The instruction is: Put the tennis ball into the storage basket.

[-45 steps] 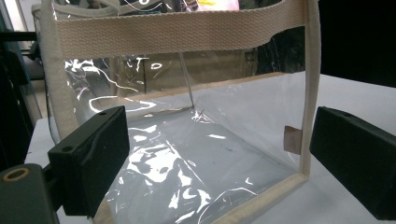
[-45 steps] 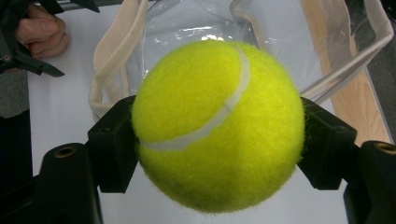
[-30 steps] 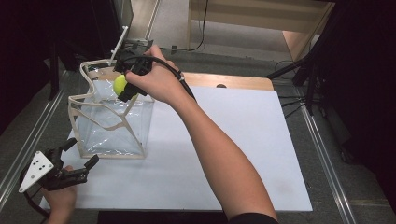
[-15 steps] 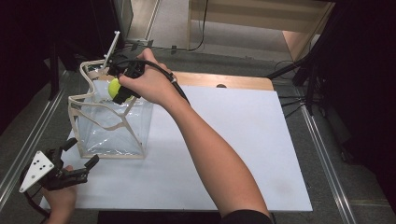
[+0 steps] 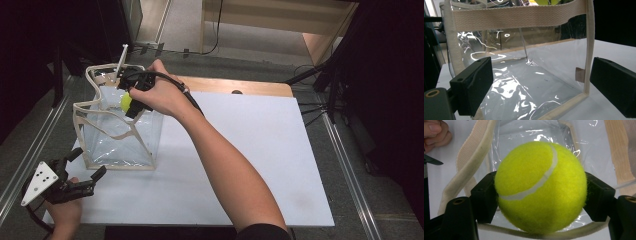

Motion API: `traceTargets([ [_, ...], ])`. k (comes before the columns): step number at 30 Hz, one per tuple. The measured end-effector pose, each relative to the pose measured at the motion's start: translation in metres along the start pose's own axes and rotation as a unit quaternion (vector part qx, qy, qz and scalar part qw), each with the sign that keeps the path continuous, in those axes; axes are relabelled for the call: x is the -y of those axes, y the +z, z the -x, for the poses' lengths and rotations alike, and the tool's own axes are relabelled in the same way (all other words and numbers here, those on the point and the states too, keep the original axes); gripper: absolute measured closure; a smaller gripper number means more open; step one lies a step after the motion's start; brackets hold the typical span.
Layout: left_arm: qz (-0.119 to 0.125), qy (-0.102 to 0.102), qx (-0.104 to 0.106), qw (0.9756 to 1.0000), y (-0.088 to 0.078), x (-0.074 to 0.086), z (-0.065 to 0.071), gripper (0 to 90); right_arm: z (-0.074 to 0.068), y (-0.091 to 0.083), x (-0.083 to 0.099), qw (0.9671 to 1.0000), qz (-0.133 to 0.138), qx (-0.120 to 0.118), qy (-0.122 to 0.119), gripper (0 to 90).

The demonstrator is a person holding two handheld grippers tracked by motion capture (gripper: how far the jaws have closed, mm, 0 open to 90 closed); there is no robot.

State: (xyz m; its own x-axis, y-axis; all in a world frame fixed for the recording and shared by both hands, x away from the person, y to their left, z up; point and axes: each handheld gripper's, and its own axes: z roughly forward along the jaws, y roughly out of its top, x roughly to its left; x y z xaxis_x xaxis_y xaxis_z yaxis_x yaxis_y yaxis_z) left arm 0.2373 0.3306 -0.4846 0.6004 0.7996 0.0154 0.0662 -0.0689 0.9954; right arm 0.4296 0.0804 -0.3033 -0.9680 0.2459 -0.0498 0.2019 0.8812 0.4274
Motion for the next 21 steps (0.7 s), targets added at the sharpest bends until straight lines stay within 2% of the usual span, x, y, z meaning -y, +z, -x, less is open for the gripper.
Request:
traceTargets([
  [2, 0.001, -0.001, -0.001, 1.0, 0.0, 0.0, -0.001, 5.4, 0.0, 0.0, 0.002, 1.0, -0.003, -0.004, 0.002, 23.2],
  [4, 0.001, 0.0, -0.002, 1.0, 0.0, 0.0, -0.001, 5.4, -0.001, -0.002, 0.005, 1.0, 0.0, 0.006, -0.002, 18.5],
  [9, -0.001, 0.002, 0.0, 1.0, 0.0, 0.0, 0.0, 5.4, 0.001, -0.013, 0.014, 0.9993, 0.028, 0.012, 0.022, 11.3],
  [14, -0.003, 0.003, 0.0, 1.0, 0.0, 0.0, 0.0, 5.3, 0.001, -0.023, 0.027, 0.9973, 0.06, 0.019, 0.037, 10.0],
  [19, -0.004, 0.004, -0.001, 1.0, 0.001, 0.0, 0.0, 5.4, 0.001, -0.029, 0.04, 0.9953, 0.079, 0.025, 0.05, 9.8],
  [21, -0.004, 0.004, -0.002, 1.0, 0.001, 0.0, 0.0, 5.4, 0.002, -0.031, 0.045, 0.9947, 0.087, 0.03, 0.046, 9.7],
])
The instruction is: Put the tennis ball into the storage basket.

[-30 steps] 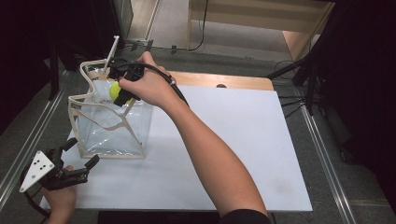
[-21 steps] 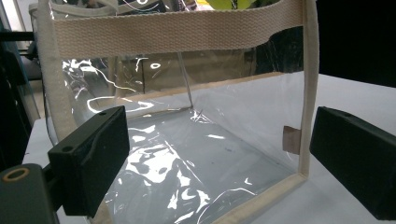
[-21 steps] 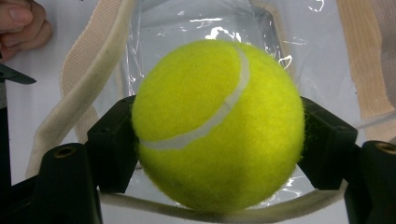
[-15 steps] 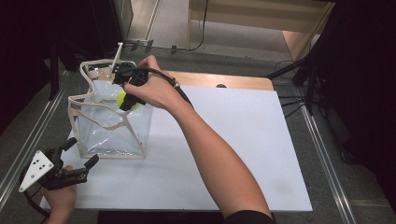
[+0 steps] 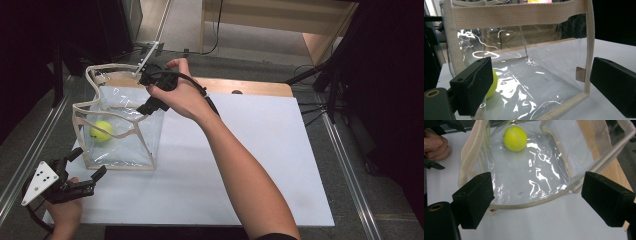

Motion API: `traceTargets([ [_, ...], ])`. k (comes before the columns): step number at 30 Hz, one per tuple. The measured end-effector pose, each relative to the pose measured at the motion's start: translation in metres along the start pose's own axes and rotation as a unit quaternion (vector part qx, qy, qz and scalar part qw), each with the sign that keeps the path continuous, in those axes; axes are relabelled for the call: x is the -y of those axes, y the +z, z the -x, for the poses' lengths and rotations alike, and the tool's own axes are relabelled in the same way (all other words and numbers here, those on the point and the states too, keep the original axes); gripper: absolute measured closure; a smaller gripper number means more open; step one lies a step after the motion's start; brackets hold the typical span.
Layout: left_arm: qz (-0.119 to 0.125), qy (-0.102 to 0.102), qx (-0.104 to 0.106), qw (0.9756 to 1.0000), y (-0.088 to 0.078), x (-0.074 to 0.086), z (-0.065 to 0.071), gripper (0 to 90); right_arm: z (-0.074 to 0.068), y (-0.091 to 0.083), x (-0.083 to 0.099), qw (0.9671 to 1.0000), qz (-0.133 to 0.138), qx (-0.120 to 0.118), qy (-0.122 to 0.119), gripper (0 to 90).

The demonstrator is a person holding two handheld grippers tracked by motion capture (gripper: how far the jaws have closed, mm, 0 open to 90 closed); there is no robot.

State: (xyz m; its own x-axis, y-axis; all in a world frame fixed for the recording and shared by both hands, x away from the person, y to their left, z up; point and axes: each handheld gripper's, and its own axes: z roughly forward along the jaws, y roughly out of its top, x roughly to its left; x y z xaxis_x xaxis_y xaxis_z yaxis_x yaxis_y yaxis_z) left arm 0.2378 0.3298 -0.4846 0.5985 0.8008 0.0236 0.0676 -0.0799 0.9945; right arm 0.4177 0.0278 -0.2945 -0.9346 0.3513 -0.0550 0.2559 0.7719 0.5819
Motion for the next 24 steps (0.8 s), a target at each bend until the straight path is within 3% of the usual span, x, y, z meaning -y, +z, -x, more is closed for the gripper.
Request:
traceTargets([
  [4, -0.002, 0.003, 0.001, 1.0, 0.0, 0.0, 0.0, 5.3, 0.0, -0.006, 0.009, 0.9998, 0.011, 0.005, 0.018, 9.7],
  [8, -0.002, 0.002, 0.0, 1.0, 0.0, 0.0, 0.001, 5.4, 0.003, -0.013, 0.017, 0.9995, 0.025, 0.012, 0.018, 9.7],
  [16, -0.004, 0.005, 0.001, 1.0, 0.001, 0.0, 0.001, 5.3, 0.003, -0.018, 0.032, 0.9994, 0.014, 0.017, 0.025, 9.2],
  [24, -0.005, 0.006, 0.0, 1.0, 0.001, 0.0, 0.001, 5.4, 0.003, -0.01, 0.055, 0.9994, 0.009, 0.018, 0.027, 9.2],
])
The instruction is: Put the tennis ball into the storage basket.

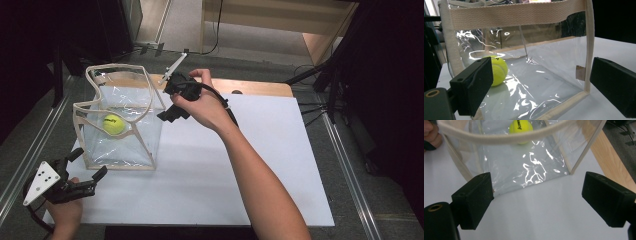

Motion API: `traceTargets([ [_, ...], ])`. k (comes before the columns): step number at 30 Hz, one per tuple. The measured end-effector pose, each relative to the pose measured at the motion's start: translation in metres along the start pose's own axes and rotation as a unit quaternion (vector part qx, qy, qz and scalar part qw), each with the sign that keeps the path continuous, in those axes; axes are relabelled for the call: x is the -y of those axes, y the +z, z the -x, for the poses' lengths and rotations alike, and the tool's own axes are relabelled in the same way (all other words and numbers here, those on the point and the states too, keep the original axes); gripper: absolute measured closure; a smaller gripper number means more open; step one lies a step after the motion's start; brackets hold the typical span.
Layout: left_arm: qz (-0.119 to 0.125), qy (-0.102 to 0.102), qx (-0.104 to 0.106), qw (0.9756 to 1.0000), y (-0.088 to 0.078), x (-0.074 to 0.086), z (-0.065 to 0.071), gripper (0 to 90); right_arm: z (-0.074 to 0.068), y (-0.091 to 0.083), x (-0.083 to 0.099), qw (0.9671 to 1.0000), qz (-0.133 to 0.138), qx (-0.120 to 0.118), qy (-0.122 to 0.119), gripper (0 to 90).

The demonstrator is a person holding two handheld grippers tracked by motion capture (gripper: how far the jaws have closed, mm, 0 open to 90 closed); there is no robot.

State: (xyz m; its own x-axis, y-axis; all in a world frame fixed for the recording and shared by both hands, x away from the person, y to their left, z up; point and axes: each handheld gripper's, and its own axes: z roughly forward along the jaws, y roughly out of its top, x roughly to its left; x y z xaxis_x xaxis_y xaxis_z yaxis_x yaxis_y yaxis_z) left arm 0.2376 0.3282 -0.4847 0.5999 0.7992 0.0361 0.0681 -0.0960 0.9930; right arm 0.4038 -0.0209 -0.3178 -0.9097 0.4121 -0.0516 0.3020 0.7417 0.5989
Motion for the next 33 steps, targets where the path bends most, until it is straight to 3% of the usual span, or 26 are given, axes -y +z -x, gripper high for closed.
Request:
traceTargets([
  [8, 0.002, -0.001, 0.002, 1.0, 0.0, 0.0, 0.0, 5.4, -0.002, 0.012, 0.029, 0.9998, -0.01, 0.003, 0.015, 9.2],
  [14, 0.0, 0.0, 0.001, 1.0, 0.0, 0.0, 0.0, 5.3, -0.005, 0.016, 0.048, 0.9997, 0.0, 0.002, 0.024, 9.2],
  [33, -0.002, 0.002, 0.0, 1.0, 0.0, 0.0, 0.0, 5.4, -0.016, 0.015, 0.104, 0.9988, 0.007, 0.011, 0.047, 9.2],
])
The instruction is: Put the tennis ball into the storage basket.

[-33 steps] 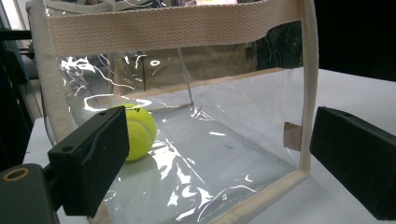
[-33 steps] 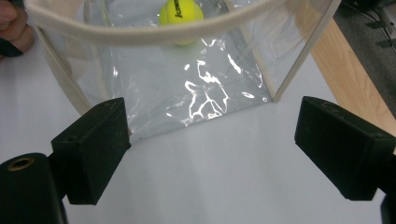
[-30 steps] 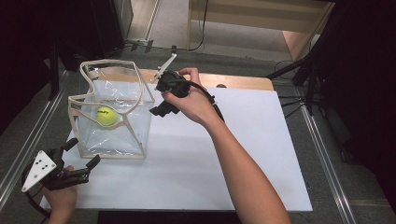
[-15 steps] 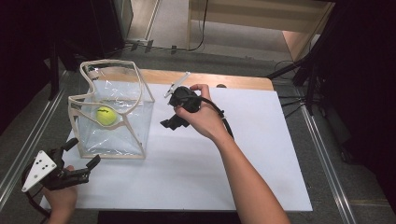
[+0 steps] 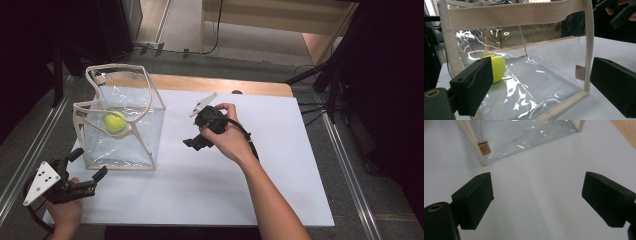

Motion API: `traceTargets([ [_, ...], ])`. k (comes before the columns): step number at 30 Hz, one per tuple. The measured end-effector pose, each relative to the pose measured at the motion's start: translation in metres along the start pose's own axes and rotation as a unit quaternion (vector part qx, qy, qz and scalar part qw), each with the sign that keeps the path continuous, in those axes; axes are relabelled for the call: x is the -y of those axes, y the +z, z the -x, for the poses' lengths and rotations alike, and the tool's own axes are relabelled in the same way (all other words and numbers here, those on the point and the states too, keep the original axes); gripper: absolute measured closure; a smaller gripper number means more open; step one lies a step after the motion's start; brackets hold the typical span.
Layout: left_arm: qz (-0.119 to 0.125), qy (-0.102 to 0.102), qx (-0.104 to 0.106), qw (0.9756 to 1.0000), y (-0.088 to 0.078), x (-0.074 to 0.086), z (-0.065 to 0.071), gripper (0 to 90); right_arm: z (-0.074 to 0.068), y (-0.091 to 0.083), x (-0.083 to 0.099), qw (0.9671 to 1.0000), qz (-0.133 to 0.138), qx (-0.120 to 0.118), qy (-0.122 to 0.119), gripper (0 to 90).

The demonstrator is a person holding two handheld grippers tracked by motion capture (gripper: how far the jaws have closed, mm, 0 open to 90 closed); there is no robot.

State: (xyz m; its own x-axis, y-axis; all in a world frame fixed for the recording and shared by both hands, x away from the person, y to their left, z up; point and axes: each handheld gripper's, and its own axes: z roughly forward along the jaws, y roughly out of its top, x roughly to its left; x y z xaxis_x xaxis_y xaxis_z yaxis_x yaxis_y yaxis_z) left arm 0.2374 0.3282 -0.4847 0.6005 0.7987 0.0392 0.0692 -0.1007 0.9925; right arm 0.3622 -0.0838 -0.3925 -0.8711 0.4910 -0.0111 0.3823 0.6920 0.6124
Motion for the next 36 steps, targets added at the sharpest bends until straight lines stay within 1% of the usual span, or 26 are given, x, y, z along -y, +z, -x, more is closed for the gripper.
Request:
traceTargets([
  [1, 0.0, 0.0, 0.0, 1.0, 0.0, 0.0, 0.0, 5.3, 0.0, 0.0, 0.003, 1.0, 0.002, 0.001, -0.002, 9.2],
  [3, 0.0, 0.0, 0.0, 1.0, 0.0, 0.0, 0.0, 5.3, -0.001, -0.001, 0.01, 1.0, 0.004, 0.004, 0.003, 9.2],
  [10, 0.0, 0.0, 0.0, 1.0, 0.0, 0.0, 0.0, 5.3, -0.002, -0.001, 0.032, 0.9997, 0.011, 0.003, 0.023, 9.2],
  [11, -0.001, 0.0, 0.0, 1.0, 0.0, 0.0, 0.0, 5.4, -0.002, -0.001, 0.036, 0.9996, 0.014, 0.005, 0.024, 9.2],
  [12, -0.001, 0.0, 0.0, 1.0, 0.0, 0.0, 0.0, 5.3, -0.001, -0.001, 0.039, 0.9996, 0.019, 0.007, 0.018, 9.2],
  [16, -0.001, 0.0, 0.0, 1.0, 0.0, 0.0, 0.0, 5.3, -0.002, -0.004, 0.051, 0.999, 0.025, 0.011, 0.036, 9.2],
  [19, -0.001, 0.001, 0.0, 1.0, 0.0, 0.0, 0.0, 5.3, -0.002, -0.007, 0.06, 0.9986, 0.031, 0.014, 0.041, 9.2],
  [24, -0.001, 0.001, 0.0, 1.0, 0.0, 0.0, 0.001, 5.4, -0.002, -0.012, 0.076, 0.9975, 0.041, 0.02, 0.054, 9.2],
  [26, -0.002, 0.002, 0.001, 1.0, 0.0, 0.0, 0.001, 5.3, -0.001, -0.014, 0.083, 0.9967, 0.051, 0.022, 0.06, 9.2],
  [27, -0.002, 0.002, 0.001, 1.0, 0.0, 0.0, 0.001, 5.3, -0.002, -0.015, 0.086, 0.9961, 0.053, 0.023, 0.066, 9.2],
  [34, -0.003, 0.003, 0.0, 1.0, 0.0, 0.0, 0.001, 5.3, -0.001, -0.021, 0.109, 0.9938, 0.075, 0.03, 0.075, 9.2],
  [36, -0.003, 0.003, 0.0, 1.0, 0.0, 0.0, 0.001, 5.3, -0.001, -0.023, 0.116, 0.9932, 0.077, 0.034, 0.08, 9.2],
])
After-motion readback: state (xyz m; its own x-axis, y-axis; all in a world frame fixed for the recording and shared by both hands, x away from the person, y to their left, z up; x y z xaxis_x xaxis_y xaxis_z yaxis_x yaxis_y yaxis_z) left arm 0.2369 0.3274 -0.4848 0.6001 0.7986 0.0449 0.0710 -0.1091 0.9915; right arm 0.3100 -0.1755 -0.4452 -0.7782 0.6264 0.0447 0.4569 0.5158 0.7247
